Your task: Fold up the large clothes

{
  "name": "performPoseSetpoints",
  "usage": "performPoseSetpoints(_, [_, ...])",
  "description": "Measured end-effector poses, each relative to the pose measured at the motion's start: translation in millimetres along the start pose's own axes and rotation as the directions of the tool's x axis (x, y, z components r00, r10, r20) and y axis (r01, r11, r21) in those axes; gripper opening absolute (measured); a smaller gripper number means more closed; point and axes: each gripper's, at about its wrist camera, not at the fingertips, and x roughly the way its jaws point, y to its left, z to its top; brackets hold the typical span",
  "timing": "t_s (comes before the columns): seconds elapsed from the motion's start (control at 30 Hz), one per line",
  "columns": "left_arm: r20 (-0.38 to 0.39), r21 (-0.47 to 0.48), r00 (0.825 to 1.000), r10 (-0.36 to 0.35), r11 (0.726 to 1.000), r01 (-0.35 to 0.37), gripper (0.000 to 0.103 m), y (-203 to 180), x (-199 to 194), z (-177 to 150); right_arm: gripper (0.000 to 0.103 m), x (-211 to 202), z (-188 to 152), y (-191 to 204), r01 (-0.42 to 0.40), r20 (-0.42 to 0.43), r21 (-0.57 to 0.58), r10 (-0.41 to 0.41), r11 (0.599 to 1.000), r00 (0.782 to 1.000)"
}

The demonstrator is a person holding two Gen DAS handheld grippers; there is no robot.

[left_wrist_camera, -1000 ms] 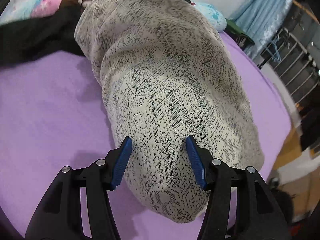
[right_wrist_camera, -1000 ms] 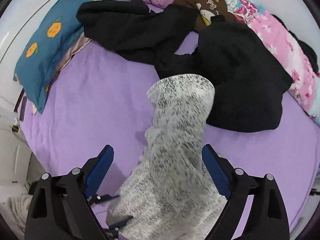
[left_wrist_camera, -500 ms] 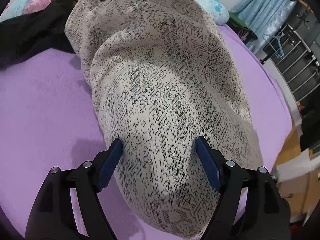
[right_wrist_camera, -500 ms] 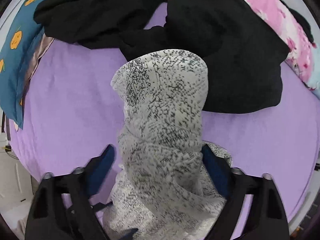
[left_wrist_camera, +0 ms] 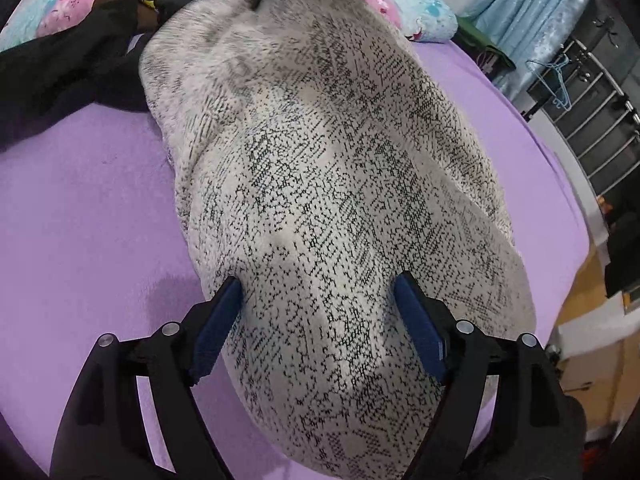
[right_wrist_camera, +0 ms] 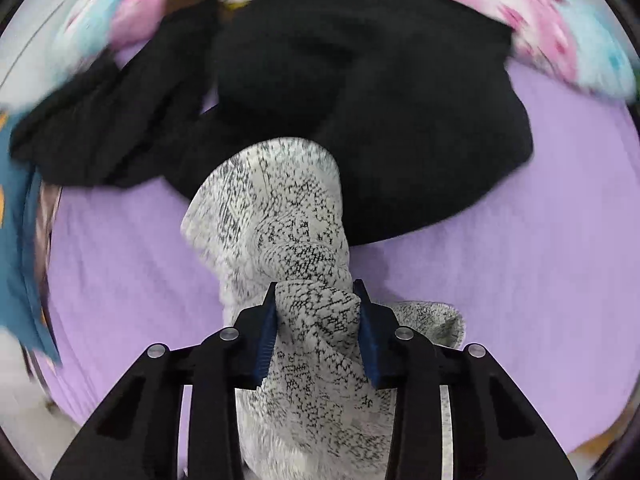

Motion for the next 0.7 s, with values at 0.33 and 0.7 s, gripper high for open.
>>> performPoseSetpoints(0.33, [-0.002, 0.015, 1.0, 0.005, 1.0, -0.005, 0.076, -0.7, 2.4, -2.1, 0.084, -25.2, -16.4, -1.8, -0.075, -0.028, -0.1, 0.072, 0.992, 0.997])
performPoseSetpoints(0.7, [-0.007, 0.034, 0.996, 0.086, 0.996, -0.085, 0.076, -20.1, -1.7, -8.2, 0.094, -64.4, -100.7, 39.8, -0.174, -0.096, -0.358, 0.149, 0.917, 0.984])
